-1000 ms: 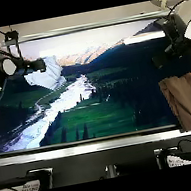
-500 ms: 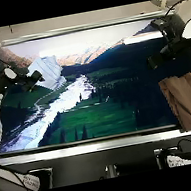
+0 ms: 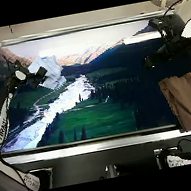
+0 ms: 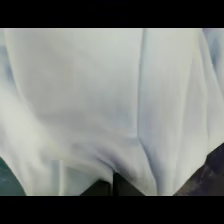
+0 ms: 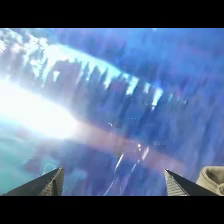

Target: Fold the shirts.

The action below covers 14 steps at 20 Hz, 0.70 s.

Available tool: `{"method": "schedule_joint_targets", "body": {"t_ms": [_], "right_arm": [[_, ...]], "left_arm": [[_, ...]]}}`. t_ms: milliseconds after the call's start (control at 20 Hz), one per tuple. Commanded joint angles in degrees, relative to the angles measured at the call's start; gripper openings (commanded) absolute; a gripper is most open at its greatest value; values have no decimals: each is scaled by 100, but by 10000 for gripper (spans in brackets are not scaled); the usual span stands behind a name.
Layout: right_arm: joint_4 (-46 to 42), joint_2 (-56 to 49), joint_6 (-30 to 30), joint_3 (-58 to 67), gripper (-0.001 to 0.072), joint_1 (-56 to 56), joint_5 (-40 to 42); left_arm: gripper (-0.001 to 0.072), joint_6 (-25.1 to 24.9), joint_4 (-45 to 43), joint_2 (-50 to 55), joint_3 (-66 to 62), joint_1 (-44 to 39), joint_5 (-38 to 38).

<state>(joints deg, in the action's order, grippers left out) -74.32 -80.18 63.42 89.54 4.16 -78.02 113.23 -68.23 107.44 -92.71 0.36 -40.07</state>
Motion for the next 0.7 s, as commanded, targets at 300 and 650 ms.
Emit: {"method": "schedule_joint_targets", "body": {"t_ms": [300, 650], "right_arm": [[-1167, 1198, -391, 876, 664, -2, 286], [-1143, 3060, 350, 968, 554, -2, -203]], "left_arm": [[29, -3611, 1274, -3292, -7, -815, 433], [29, -4146, 1167, -4597, 232, -3023, 308]]}}
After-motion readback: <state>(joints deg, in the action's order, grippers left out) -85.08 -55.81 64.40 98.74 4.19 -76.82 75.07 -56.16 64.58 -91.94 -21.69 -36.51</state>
